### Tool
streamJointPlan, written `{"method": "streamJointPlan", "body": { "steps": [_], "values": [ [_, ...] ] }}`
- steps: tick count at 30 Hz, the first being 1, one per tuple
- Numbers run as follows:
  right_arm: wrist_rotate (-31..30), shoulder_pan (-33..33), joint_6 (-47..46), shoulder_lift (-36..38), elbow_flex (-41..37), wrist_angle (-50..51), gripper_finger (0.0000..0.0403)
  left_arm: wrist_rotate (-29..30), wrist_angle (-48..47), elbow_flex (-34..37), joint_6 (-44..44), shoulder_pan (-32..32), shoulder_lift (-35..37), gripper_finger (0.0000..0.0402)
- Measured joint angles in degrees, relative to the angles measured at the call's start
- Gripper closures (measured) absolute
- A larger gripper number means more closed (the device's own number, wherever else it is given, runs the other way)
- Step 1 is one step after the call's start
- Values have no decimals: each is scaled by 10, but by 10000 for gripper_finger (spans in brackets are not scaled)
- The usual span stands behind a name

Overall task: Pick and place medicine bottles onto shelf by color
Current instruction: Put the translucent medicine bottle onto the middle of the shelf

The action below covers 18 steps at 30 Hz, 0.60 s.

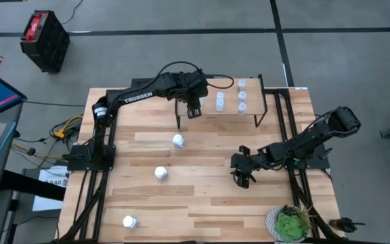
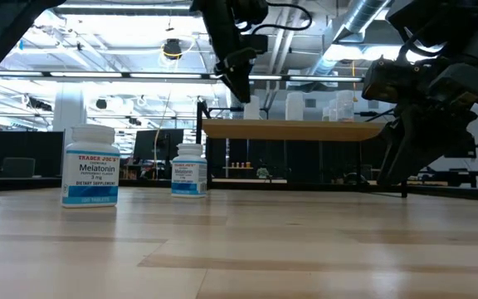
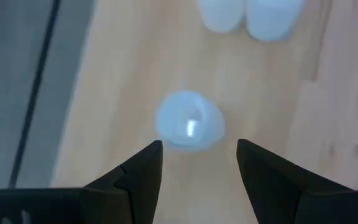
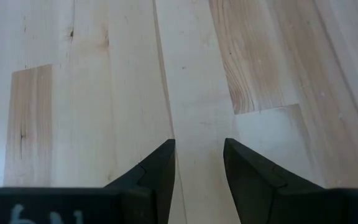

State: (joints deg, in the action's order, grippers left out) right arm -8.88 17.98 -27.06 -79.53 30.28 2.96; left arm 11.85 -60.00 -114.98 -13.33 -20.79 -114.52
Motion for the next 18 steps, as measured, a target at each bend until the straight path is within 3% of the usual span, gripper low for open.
{"method": "streamJointPlan", "body": {
  "steps": [18],
  "values": [
    [0, 0, -3, 0, 0, 1, 244, 6, 61, -4, -43, -2, -24, 207]
  ]
}}
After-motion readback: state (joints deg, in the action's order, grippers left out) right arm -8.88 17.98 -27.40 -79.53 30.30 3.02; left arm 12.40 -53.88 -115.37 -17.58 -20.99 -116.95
